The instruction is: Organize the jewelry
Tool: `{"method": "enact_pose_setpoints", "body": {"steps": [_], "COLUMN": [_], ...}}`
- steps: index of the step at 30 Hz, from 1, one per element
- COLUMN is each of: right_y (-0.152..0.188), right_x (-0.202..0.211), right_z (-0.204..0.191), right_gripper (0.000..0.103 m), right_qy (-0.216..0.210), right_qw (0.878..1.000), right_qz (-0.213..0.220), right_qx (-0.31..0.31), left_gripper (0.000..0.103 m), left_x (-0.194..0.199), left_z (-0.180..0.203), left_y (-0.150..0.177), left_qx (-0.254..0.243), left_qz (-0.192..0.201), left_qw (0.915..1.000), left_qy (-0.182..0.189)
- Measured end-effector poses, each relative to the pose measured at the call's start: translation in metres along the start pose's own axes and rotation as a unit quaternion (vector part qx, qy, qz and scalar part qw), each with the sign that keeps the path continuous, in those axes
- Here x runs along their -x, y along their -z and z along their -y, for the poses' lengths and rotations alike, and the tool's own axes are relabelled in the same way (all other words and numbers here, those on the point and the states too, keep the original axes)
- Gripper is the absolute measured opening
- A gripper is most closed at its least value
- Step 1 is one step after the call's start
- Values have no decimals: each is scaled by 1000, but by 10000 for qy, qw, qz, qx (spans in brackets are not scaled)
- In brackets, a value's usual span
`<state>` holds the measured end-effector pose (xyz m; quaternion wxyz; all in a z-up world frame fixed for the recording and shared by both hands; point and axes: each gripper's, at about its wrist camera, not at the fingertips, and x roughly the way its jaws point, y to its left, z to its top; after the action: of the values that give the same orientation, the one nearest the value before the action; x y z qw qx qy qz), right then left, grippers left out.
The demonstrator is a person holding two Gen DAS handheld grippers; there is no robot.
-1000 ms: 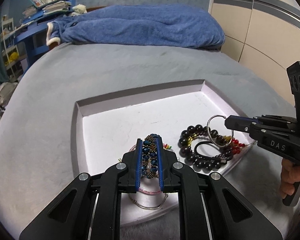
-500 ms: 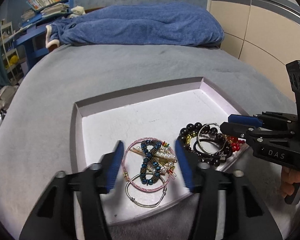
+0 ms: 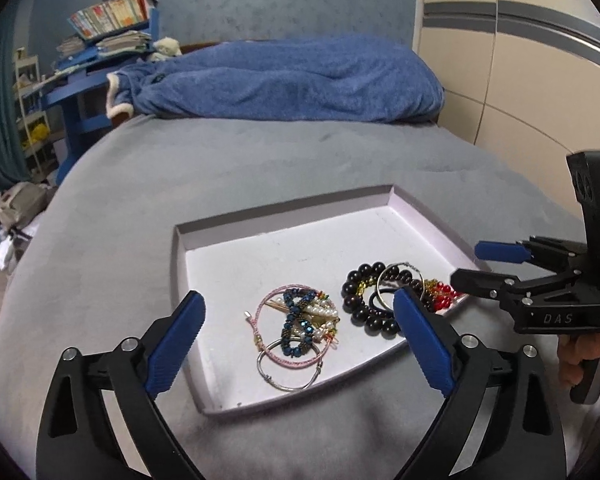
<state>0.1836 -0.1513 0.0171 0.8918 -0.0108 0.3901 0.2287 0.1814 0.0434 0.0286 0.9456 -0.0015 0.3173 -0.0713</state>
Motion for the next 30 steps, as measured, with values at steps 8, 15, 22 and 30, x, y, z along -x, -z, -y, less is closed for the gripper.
{"method": "enact_pose_setpoints", "body": {"steps": [8, 15, 22, 30], "right_y": [14, 28, 33, 41], "right_x": [24, 37, 59, 78], "right_z": [2, -1, -9, -23], "right_gripper": [84, 92, 96, 97], "right_qy": [-47, 106, 83, -45], "right_qw": [9996, 9988, 9974, 9953], "right_qz": [271, 420, 665, 906], "right_qx": [-27, 217, 273, 340], "left_gripper": [96, 97, 98, 98], "left_x": [22, 48, 62, 79], "left_z": [3, 6, 12, 15], "left_y": [9, 18, 24, 29], "left_qx": [-20, 140, 143, 259], "left_qz": [190, 334, 433, 544], "left_qw": [9990, 9989, 9983, 9969], "left_qy": [-392, -312, -372, -515]}}
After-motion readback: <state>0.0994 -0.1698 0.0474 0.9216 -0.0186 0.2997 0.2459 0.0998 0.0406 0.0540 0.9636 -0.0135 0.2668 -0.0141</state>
